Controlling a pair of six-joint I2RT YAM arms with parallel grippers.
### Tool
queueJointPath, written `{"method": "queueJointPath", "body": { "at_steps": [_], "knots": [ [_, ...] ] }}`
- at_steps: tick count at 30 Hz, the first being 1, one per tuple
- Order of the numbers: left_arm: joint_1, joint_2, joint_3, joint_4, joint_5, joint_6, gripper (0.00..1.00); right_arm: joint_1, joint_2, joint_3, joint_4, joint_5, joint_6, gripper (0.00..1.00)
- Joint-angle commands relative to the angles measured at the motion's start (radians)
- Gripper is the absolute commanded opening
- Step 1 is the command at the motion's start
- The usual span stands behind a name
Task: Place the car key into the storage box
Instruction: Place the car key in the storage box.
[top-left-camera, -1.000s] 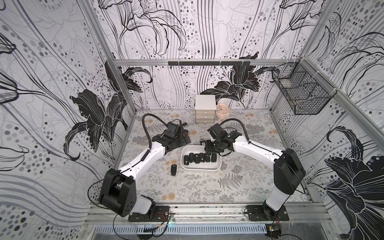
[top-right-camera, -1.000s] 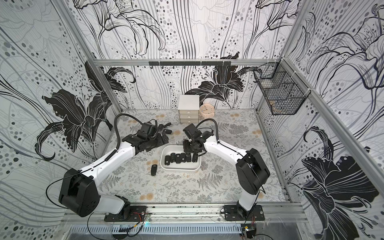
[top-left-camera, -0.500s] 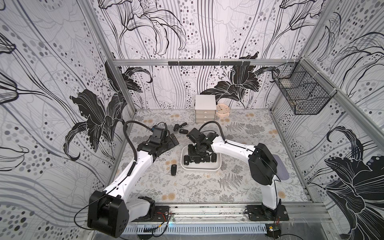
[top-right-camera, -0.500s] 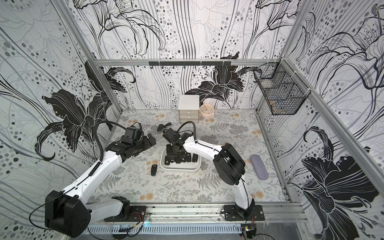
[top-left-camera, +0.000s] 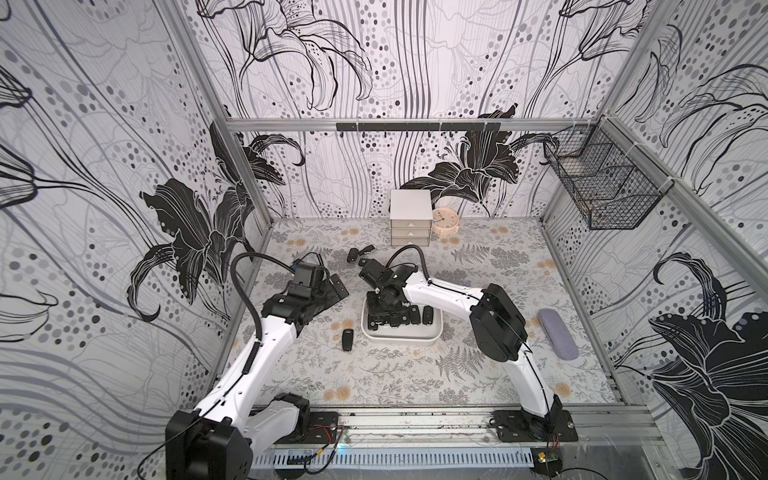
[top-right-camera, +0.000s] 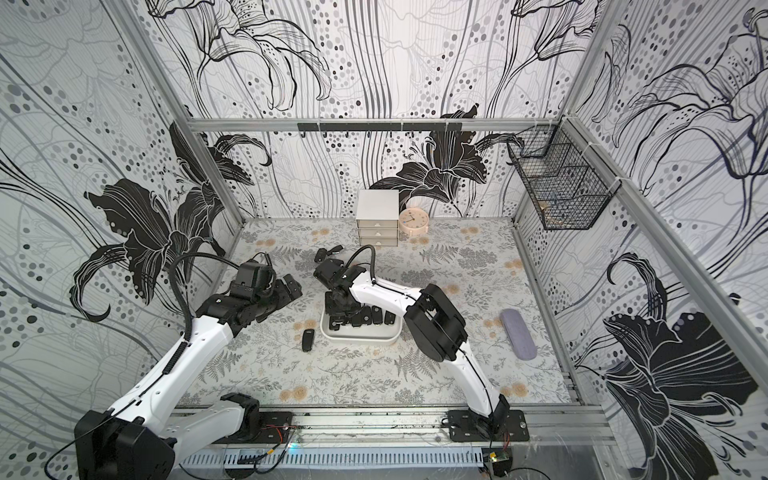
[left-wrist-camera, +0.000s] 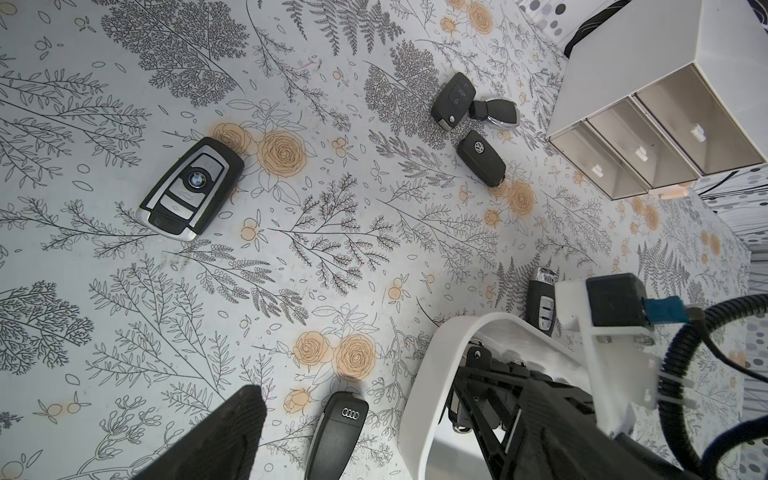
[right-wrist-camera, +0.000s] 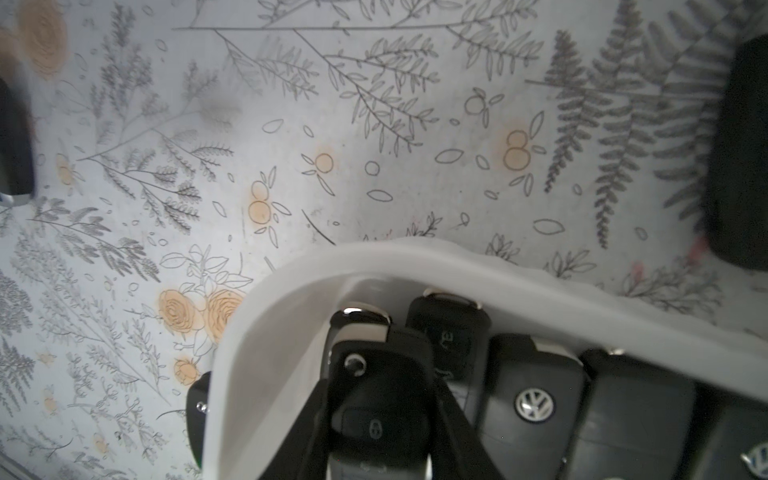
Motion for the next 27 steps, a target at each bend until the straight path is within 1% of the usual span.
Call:
{"method": "queueJointPath", "body": {
  "at_steps": [1,3,8,17,20,22,23,27],
  "knots": [
    [0.008,-0.016,-0.015,-0.002,-0.013,-0.007,0.99,0.004,0.028,0.035,-0.049,0.022,0.016,0.29],
    [0.010,-0.020,-0.017,-0.003,-0.013,-0.007,0.99,0.004,0.032,0.036,-0.051,0.022,0.014,0.33],
    [0.010,-0.021,-0.020,-0.005,-0.010,-0.013,0.99,0.004,0.033,0.039,-0.047,0.021,0.013,0.38],
    [0.011,-0.025,-0.022,-0.006,-0.010,-0.016,0.99,0.004,0.037,0.052,-0.040,0.014,0.014,0.40],
    [0.009,-0.026,-0.026,-0.005,-0.008,-0.021,0.99,0.004,0.032,0.047,-0.031,0.008,0.017,0.45],
    [0.010,-0.029,-0.030,-0.005,-0.008,-0.024,0.99,0.004,0.022,0.042,-0.027,0.011,0.017,0.55],
    [0.010,-0.029,-0.032,-0.004,-0.007,-0.024,0.99,0.004,0.016,0.039,-0.021,0.013,0.015,0.58],
    [0.010,-0.032,-0.038,-0.003,-0.007,-0.027,0.99,0.005,-0.006,0.033,-0.016,0.016,0.014,0.61]
  ]
}}
